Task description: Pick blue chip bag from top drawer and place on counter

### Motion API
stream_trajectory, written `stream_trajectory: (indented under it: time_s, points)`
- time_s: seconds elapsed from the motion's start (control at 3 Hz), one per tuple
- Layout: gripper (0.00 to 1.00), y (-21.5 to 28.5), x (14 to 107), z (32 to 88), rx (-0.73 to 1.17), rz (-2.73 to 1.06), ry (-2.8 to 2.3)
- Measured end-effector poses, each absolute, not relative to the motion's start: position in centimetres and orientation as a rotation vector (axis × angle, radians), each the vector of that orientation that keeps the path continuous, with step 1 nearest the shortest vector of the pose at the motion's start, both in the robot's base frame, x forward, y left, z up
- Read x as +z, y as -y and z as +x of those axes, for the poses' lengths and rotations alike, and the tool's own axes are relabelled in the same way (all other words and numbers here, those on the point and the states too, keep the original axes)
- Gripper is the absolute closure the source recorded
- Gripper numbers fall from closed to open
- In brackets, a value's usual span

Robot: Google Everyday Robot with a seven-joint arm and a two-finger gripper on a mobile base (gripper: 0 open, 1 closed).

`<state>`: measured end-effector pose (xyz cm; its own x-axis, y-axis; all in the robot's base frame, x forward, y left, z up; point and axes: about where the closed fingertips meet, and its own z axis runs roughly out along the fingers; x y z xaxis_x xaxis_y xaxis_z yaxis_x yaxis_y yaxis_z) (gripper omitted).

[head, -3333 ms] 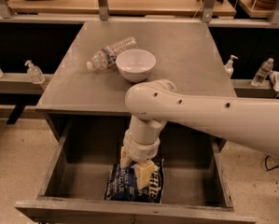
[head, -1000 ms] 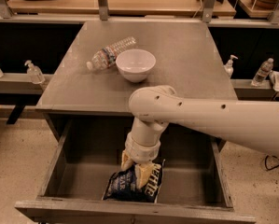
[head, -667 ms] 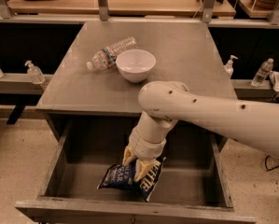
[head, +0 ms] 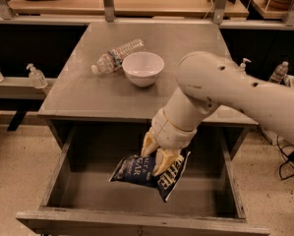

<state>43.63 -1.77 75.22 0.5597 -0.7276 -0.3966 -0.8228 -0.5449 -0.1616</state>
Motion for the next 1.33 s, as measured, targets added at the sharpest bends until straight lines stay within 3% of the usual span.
stream_trajectory:
  time_s: [0.67, 1.33]
  points:
    - [1.0, 5.4, 85.9, 44.2, 0.237, -2.376, -1.286]
    - [1.0, 5.2, 87.1, 44.7, 0.211, -2.37, -1.26]
